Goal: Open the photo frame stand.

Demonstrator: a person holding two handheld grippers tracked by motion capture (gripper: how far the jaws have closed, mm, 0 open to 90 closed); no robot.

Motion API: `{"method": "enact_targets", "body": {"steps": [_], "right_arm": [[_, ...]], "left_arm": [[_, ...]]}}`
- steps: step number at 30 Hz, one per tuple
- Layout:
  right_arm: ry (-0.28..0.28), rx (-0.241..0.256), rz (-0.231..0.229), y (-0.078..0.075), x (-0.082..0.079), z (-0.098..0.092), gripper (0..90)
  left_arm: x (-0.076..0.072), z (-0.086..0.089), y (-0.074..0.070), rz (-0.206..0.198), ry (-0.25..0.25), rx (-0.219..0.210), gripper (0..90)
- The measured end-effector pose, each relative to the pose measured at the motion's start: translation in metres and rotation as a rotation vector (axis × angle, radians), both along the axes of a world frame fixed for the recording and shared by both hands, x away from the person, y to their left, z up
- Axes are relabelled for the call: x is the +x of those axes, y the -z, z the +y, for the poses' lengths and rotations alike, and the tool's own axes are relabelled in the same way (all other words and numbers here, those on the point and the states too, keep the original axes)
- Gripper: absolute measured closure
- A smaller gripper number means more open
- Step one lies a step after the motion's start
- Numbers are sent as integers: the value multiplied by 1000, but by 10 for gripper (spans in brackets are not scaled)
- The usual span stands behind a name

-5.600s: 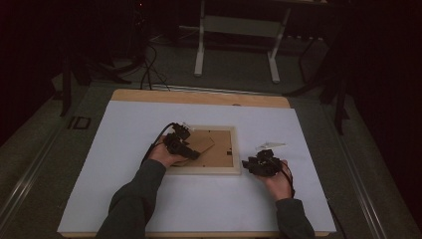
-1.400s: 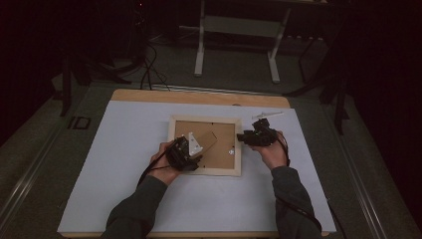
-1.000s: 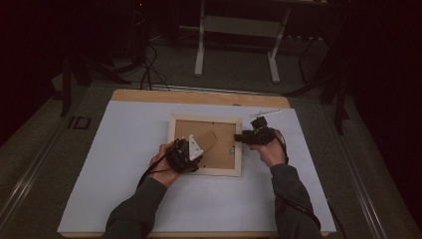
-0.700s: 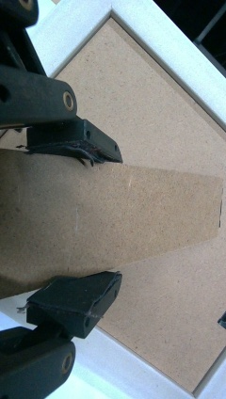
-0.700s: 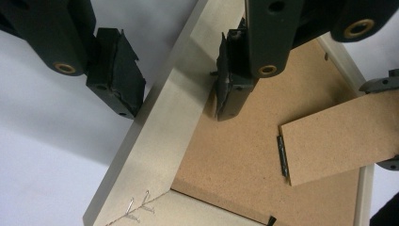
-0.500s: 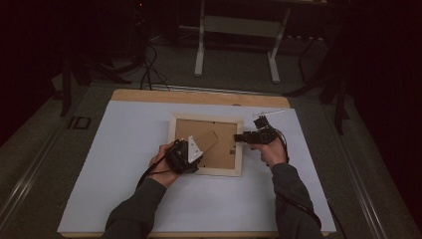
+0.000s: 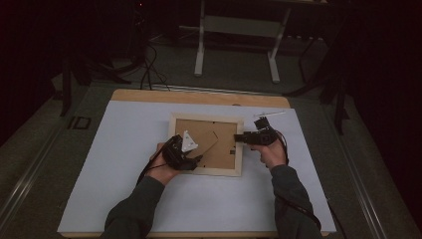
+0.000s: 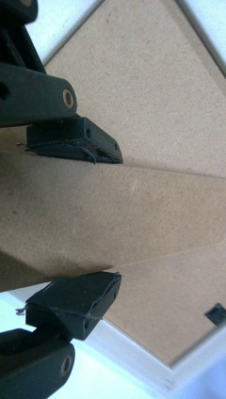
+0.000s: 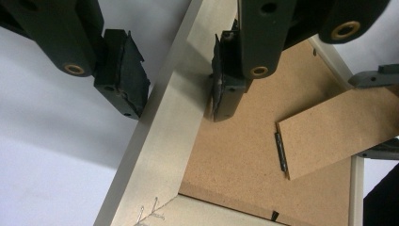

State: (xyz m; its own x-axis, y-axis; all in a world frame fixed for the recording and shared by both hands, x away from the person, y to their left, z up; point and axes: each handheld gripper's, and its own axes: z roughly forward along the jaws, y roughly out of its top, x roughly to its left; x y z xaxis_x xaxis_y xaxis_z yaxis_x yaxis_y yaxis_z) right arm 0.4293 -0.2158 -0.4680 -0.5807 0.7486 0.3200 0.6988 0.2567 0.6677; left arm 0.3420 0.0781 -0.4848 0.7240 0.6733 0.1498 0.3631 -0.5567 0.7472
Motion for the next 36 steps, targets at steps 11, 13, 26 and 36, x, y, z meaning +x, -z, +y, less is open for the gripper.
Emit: {"method": "enact_targets", "body": {"steps": [11, 13, 26, 36], "right_arm": [[-5, -10, -20, -2, -3, 1, 565], [-7, -13, -26, -3, -4, 1, 564], [-10, -17, -53, -5, -6, 1, 564], [4, -29, -121, -15, -10, 0, 574]], "left_arm": [[13, 11, -2, 205, 26, -82, 423], [15, 12, -3, 233, 21, -94, 434], [15, 12, -5, 230, 75, -37, 481], [16, 7, -5, 157, 51, -4, 489]]}}
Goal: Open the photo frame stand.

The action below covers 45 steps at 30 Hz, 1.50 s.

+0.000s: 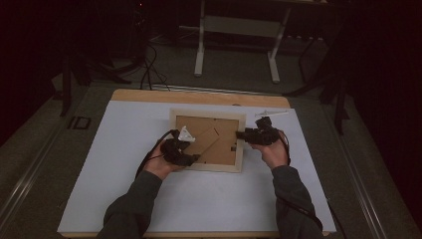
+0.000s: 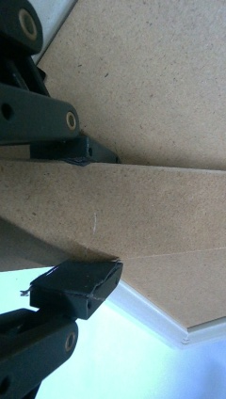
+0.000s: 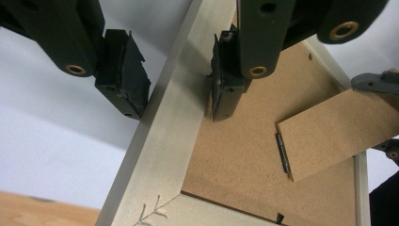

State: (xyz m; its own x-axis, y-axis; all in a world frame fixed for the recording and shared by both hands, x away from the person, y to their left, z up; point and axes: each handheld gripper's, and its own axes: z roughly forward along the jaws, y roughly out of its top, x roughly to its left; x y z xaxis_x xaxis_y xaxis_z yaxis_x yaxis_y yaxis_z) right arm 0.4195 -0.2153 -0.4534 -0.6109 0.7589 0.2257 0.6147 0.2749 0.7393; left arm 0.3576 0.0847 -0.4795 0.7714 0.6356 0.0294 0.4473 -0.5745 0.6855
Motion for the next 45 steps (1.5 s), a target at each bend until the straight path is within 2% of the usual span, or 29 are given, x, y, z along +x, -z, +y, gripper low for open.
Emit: {"method": "enact_targets", "body": {"steps": [6, 12, 16, 18, 20, 23, 28, 33, 36, 42, 45], "right_arm": [[7, -5, -22, -3, -1, 0, 579], [21, 14, -48, -7, -2, 0, 593], [16, 17, -54, -9, -2, 0, 596], [3, 27, -58, -9, -2, -1, 600], [-25, 52, -48, -9, -1, -2, 606], [-49, 45, -47, -8, -2, -3, 591], [-122, 10, 9, 6, 0, 3, 508], [-138, 24, 27, 13, 2, 5, 484], [-165, 14, 71, 18, 4, 6, 448], [-163, 17, 55, 19, 2, 6, 475], [-152, 17, 33, 17, 1, 5, 488]], "left_arm": [[0, -2, 0, -26, -4, 12, 494], [2, -3, -1, -41, -15, 14, 505], [1, -3, 0, -51, 6, 23, 516], [1, -4, 1, -27, 32, 21, 562], [-1, -4, 1, -31, 36, 24, 589], [-1, -4, 2, -37, 39, 24, 589], [-1, -4, 2, -39, 42, 21, 589], [0, -4, 2, -41, 44, 16, 588], [0, -4, 2, -46, 46, 19, 588], [1, -4, 3, -59, 41, 19, 589], [3, -6, 3, -67, 36, 37, 602]]}}
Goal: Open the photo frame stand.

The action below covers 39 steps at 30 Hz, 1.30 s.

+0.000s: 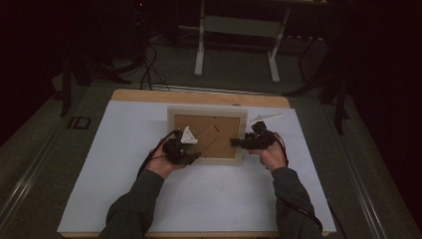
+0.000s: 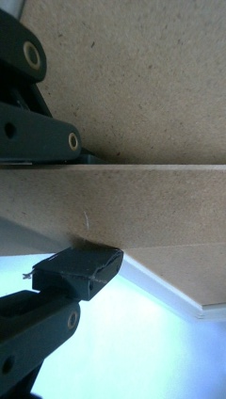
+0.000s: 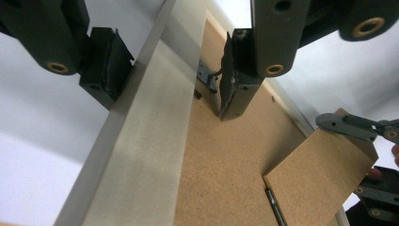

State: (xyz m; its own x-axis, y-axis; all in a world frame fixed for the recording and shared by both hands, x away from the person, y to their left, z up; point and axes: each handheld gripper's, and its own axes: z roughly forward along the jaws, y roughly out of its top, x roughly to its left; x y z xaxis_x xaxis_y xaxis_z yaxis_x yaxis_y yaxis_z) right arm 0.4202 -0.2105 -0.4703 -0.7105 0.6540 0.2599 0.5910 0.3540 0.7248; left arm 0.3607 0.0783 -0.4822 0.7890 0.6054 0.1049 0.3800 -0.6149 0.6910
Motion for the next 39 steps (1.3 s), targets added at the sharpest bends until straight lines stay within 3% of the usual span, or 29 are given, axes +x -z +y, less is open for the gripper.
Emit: {"method": "enact_targets", "body": {"steps": [6, 31, 35, 39], "right_arm": [[29, -3, -30, -3, -2, -3, 517], [52, -31, -134, -10, -7, -5, 569], [64, -50, -156, -12, -8, -5, 570], [67, -107, -195, -14, -10, -4, 592]], "left_arm": [[4, -5, -4, -15, -10, 19, 603], [13, -3, -5, -10, -63, -38, 571], [13, -8, -4, -33, -67, -22, 588], [13, -15, 0, -42, -79, 2, 635]]}}
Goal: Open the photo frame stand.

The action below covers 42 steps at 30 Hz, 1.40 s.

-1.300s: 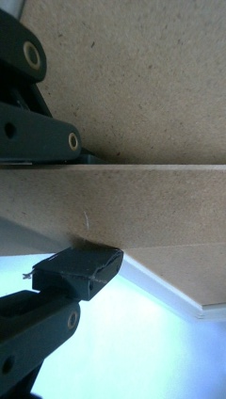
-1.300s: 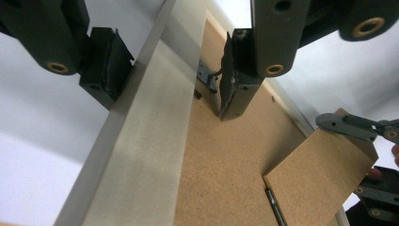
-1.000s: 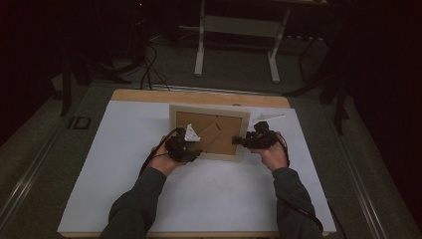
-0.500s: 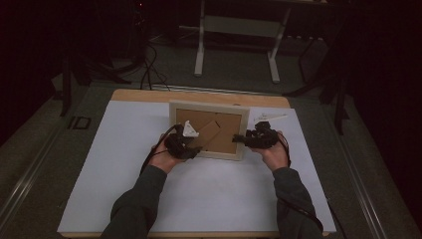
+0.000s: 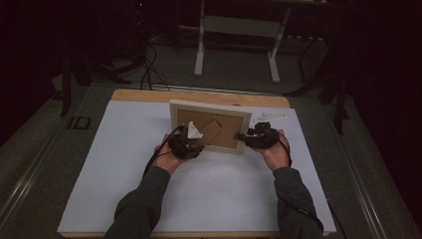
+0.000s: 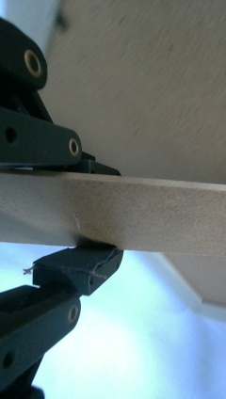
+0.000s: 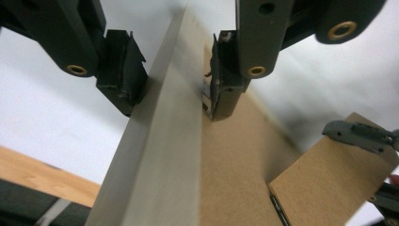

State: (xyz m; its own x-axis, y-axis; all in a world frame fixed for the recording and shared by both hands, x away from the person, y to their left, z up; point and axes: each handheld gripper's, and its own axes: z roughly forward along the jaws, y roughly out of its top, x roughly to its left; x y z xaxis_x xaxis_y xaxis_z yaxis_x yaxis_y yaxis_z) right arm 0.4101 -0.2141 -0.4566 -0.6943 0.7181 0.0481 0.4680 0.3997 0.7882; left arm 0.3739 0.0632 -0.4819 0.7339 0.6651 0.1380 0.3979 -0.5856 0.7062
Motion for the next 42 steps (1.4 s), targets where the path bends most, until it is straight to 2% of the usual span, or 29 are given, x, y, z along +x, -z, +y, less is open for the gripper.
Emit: {"method": "enact_targets", "body": {"steps": [2, 6, 9, 11, 13, 18, 21, 25, 30, 42], "right_arm": [[8, -35, -20, 0, -2, 2, 605], [10, -39, -20, 0, -2, 2, 606], [10, -25, -9, 4, -2, 0, 611], [9, -13, -6, 4, -3, -1, 612], [8, -13, -3, 4, -3, -1, 611], [3, -1, 4, 4, -3, -3, 608], [5, 38, 14, 6, -6, -5, 599], [6, 44, 12, 7, -7, -5, 597], [1, 56, 13, 8, -10, -6, 587], [-8, 68, 2, 11, -19, -6, 566]], "left_arm": [[1, -1, 0, 3, -3, -3, 636], [0, -1, 0, 8, -1, -11, 632], [1, 6, -4, 55, 13, -128, 635], [1, 9, -5, 80, 17, -168, 618], [0, 10, -5, 83, 24, -163, 614], [-3, 12, -5, 94, 42, -180, 621], [-7, 12, -5, 101, 54, -182, 648], [-12, 14, -6, 104, 65, -189, 669], [-16, 16, -7, 107, 77, -202, 751], [-24, 19, -1, 125, 83, -228, 790]]}}
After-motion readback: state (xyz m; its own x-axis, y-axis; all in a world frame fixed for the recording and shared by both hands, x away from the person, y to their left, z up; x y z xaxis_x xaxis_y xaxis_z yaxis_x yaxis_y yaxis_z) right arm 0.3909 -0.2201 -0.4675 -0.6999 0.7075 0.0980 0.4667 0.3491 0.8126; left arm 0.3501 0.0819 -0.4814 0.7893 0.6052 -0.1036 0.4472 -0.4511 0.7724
